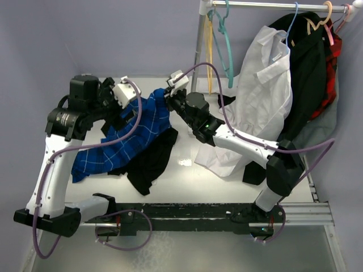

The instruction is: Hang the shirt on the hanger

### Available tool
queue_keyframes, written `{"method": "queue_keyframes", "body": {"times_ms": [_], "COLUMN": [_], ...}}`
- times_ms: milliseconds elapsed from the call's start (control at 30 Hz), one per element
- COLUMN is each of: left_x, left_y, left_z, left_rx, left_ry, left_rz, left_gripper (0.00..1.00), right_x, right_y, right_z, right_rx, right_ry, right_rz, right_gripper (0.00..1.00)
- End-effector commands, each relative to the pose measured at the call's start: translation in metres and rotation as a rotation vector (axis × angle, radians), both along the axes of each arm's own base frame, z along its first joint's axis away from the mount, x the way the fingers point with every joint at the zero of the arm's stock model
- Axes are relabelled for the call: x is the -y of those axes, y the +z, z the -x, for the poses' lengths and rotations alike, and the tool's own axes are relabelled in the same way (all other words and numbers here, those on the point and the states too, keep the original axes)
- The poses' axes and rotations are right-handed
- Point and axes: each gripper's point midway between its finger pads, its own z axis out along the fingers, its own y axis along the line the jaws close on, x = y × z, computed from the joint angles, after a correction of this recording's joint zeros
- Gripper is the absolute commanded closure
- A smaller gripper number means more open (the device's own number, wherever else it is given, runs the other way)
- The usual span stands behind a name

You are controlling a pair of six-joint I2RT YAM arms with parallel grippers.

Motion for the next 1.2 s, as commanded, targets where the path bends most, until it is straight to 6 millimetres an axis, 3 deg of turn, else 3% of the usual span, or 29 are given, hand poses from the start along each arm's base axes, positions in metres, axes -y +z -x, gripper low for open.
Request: {"method": "queue_keyframes", "body": {"times_ms": [0,167,300,500,667,967,1100,1167], "left_x": [0.011,0.016,0.028,0.035,0.020,0.048,0.053,0.055], "left_y": [-0.010,-0.080,-0.104,-0.106,-0.107,-0.146,-0.156,-0.162], "left_z": [0.027,0.054,0.055,0.033,-0.001,0.002,0.002,0.002], "left_rx": [0.033,-0.158,-0.087,0.020,0.172,0.055,0.026,0.004], "left_ry": [-0.054,-0.101,-0.081,0.012,0.170,0.058,0.037,0.029], "left_rz": [0.091,0.067,0.002,-0.031,-0.095,-0.057,-0.066,-0.075], "left_gripper": [0.00,0.01,0.01,0.01,0.01,0.05,0.16,0.32], "right_x": [0.011,0.003,0.000,-0.006,-0.012,-0.009,-0.006,-0.005], "right_y": [0.058,0.072,0.074,0.067,0.063,0.060,0.061,0.060], "right_z": [-0.007,-0.027,-0.049,-0.066,-0.066,-0.067,-0.067,-0.068], "right_rx": [0.039,0.008,-0.038,-0.086,-0.105,-0.126,-0.133,-0.137], "right_ry": [-0.071,-0.111,-0.168,-0.180,-0.153,-0.133,-0.128,-0.127], "right_rz": [-0.092,-0.095,-0.095,-0.109,-0.127,-0.145,-0.155,-0.158], "right_gripper": [1.00,1.00,1.00,1.00,1.00,1.00,1.00,1.00]}}
